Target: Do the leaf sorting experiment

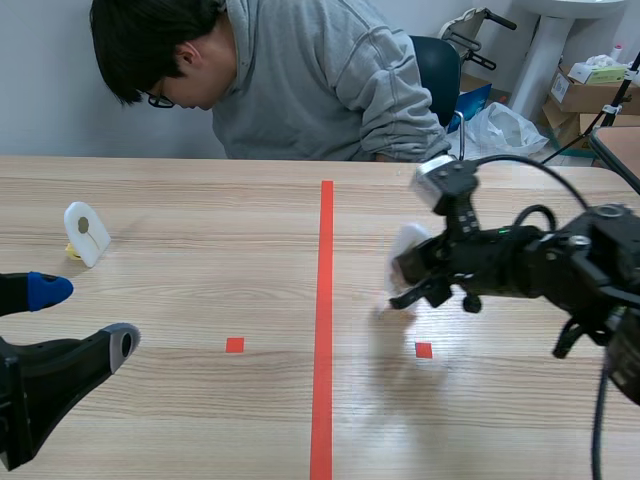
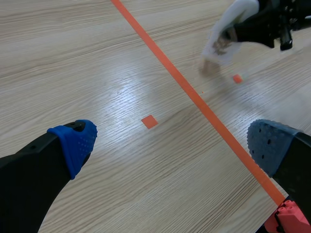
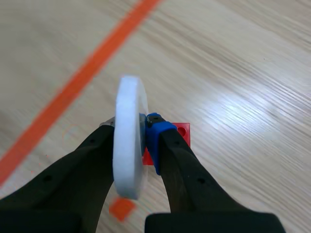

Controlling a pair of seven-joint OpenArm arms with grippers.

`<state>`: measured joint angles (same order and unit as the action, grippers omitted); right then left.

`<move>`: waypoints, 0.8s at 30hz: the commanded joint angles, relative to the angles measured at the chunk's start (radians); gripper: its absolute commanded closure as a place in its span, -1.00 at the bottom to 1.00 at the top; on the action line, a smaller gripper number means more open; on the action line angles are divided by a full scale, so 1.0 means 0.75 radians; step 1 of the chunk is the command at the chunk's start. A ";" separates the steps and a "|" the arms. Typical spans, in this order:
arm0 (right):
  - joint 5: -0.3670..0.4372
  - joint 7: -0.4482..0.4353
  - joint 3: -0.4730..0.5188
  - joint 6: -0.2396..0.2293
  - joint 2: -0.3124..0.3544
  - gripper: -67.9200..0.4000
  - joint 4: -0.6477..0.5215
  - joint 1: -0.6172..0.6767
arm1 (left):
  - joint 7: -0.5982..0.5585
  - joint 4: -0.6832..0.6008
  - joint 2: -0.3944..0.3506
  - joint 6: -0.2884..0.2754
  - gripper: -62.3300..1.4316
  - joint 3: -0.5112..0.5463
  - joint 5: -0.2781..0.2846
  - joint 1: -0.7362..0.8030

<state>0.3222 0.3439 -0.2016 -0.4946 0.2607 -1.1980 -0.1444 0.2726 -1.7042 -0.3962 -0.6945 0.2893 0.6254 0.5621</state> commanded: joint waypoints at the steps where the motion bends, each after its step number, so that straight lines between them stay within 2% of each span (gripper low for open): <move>1: 0.005 -0.006 0.072 0.055 0.037 0.94 -0.010 0.001 | -0.018 -0.031 0.003 -0.002 -1.00 0.006 0.015 0.000; 3: 0.004 0.015 0.175 0.149 0.045 0.94 -0.010 0.016 | -0.018 -0.031 0.003 -0.002 -1.00 0.006 0.015 0.000; 5: 0.004 0.025 0.263 0.215 0.056 0.94 -0.006 0.027 | -0.017 -0.031 0.003 -0.002 -1.00 0.006 0.015 0.000; 9: -0.001 0.028 0.366 0.308 0.090 0.94 -0.003 0.030 | -0.018 -0.031 0.003 -0.002 -1.00 0.006 0.015 0.000; 13: -0.007 0.031 0.403 0.391 0.108 0.94 0.042 0.030 | -0.018 -0.031 0.003 -0.002 -1.00 0.005 0.015 0.000; 18: -0.008 -0.016 0.419 0.401 0.106 0.94 0.135 0.030 | -0.018 -0.031 0.003 -0.002 -1.00 0.005 0.015 0.000; 24: -0.042 -0.030 0.419 0.501 0.106 0.94 0.172 0.038 | -0.017 -0.031 0.003 -0.002 -1.00 0.005 0.015 0.000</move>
<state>0.2909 0.3408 0.1036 -0.1257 0.3244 -1.0588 -0.1040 0.2726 -1.7042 -0.3965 -0.6945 0.2893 0.6254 0.5621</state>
